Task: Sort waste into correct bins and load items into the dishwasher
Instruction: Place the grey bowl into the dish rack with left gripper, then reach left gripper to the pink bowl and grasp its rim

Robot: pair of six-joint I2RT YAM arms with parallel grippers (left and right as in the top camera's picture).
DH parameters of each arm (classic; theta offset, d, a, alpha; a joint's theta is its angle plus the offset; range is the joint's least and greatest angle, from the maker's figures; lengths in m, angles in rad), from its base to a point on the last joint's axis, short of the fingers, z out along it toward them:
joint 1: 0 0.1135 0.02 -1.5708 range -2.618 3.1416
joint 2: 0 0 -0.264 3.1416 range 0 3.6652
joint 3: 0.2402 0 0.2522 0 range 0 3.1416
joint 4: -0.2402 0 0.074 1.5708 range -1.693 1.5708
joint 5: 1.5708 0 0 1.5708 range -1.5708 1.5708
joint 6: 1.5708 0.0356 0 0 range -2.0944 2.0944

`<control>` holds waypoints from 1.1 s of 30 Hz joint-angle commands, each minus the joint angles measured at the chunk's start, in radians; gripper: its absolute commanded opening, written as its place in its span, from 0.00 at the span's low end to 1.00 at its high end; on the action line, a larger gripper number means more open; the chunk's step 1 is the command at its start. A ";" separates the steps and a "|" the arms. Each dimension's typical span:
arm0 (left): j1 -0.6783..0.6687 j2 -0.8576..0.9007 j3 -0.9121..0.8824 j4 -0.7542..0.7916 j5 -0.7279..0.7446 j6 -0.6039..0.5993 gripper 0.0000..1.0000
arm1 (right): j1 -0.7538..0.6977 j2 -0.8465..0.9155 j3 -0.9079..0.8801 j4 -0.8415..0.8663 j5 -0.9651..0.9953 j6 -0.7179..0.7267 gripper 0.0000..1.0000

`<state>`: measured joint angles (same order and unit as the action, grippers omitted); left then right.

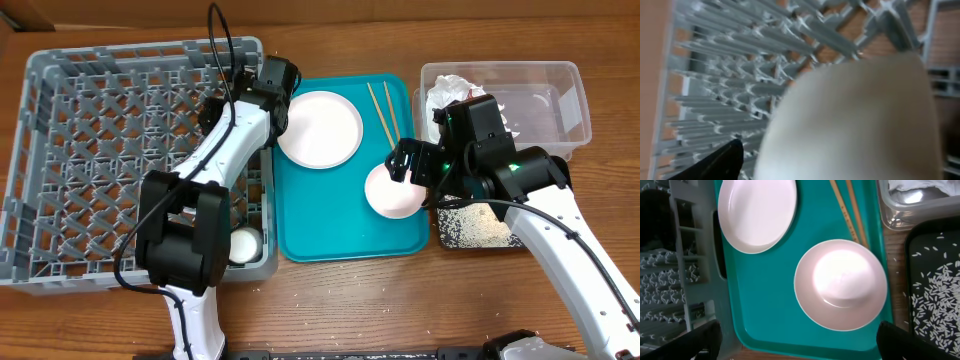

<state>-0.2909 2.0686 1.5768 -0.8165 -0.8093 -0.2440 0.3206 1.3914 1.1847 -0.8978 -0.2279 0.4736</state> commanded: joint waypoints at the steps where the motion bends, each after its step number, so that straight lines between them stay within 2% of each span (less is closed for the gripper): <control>1: -0.044 0.043 0.108 -0.090 0.333 -0.007 0.75 | -0.002 -0.009 0.013 0.006 0.011 -0.003 1.00; 6: -0.043 0.043 0.257 -0.214 0.502 0.065 0.73 | -0.002 -0.009 0.013 0.006 0.011 -0.003 1.00; 12: -0.027 0.042 0.300 -0.238 0.568 0.092 0.77 | -0.002 -0.009 0.013 0.006 0.011 -0.003 1.00; 16: 0.000 0.040 0.398 -0.301 0.659 0.134 0.77 | -0.002 -0.009 0.013 0.006 0.011 -0.003 1.00; 19: 0.003 0.026 0.516 -0.396 0.784 0.215 0.79 | -0.002 -0.009 0.013 0.006 0.011 -0.003 1.00; 23: -0.005 -0.006 0.624 -0.523 0.932 0.267 0.79 | -0.002 -0.009 0.013 0.006 0.011 -0.003 1.00; 28: -0.041 -0.029 0.618 -0.568 1.190 0.256 0.78 | -0.002 -0.009 0.013 0.013 0.011 -0.003 1.00; 33: -0.101 -0.029 0.553 -0.533 1.203 0.172 0.77 | -0.002 -0.009 0.013 0.003 -0.023 0.000 1.00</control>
<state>-0.3508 2.0705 2.1700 -1.3762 0.3096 -0.0235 0.3202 1.3914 1.1847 -0.8913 -0.2333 0.4744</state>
